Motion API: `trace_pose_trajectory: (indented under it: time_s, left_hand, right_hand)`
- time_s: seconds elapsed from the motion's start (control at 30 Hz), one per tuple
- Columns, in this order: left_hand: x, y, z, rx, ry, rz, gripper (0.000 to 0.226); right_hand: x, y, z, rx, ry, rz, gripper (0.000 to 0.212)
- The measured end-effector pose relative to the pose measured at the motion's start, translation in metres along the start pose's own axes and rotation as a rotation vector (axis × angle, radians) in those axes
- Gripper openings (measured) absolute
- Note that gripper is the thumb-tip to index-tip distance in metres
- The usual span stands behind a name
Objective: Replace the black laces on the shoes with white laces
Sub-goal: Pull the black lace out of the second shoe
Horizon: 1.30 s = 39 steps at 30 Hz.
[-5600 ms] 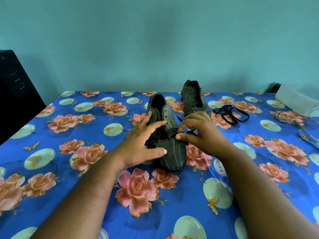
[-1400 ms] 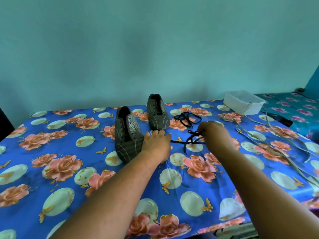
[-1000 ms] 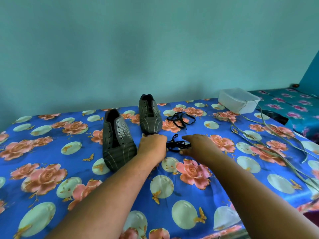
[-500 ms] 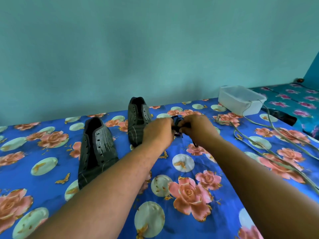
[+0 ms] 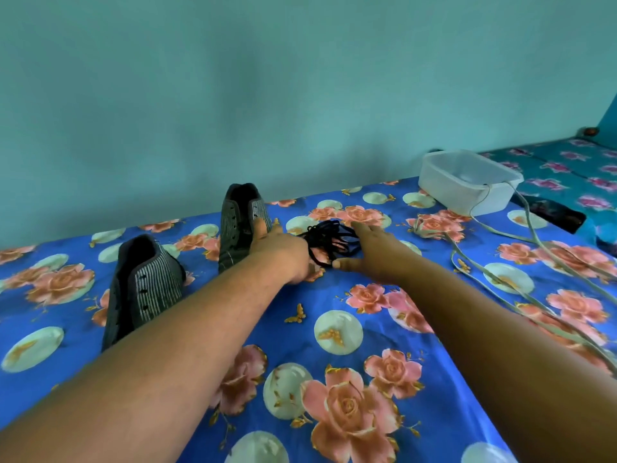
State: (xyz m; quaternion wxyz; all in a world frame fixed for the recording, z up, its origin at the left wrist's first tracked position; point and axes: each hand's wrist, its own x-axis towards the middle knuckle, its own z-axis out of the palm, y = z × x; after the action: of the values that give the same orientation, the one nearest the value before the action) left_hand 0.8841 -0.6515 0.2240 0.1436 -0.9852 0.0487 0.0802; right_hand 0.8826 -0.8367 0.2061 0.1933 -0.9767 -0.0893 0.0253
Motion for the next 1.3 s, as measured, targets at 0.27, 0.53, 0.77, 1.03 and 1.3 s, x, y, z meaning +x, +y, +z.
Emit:
trace_pose_trajectory:
  time_s: [0.27, 0.53, 0.77, 1.03, 1.3]
  left_hand:
    - [0.019, 0.027, 0.003, -0.176, 0.121, 0.094, 0.014]
    - [-0.013, 0.015, 0.007, -0.291, 0.253, 0.128, 0.043]
    - [-0.084, 0.011, 0.019, -0.378, 0.287, 0.209, 0.056]
    - [-0.184, -0.038, 0.041, -0.563, 0.514, 0.102, 0.046]
    - [-0.244, -0.125, 0.081, -0.831, 0.706, -0.156, 0.045]
  right_hand:
    - [0.009, -0.008, 0.014, -0.057, 0.086, 0.035, 0.043]
    - [-0.027, -0.006, -0.001, -0.021, 0.148, -0.013, 0.052]
    - [-0.092, -0.019, 0.008, 0.006, 0.154, -0.005, 0.045]
    - [-0.149, -0.097, 0.030, 0.178, 0.172, -0.168, 0.039]
    - [-0.161, -0.182, 0.069, 0.395, 0.096, -0.181, 0.049]
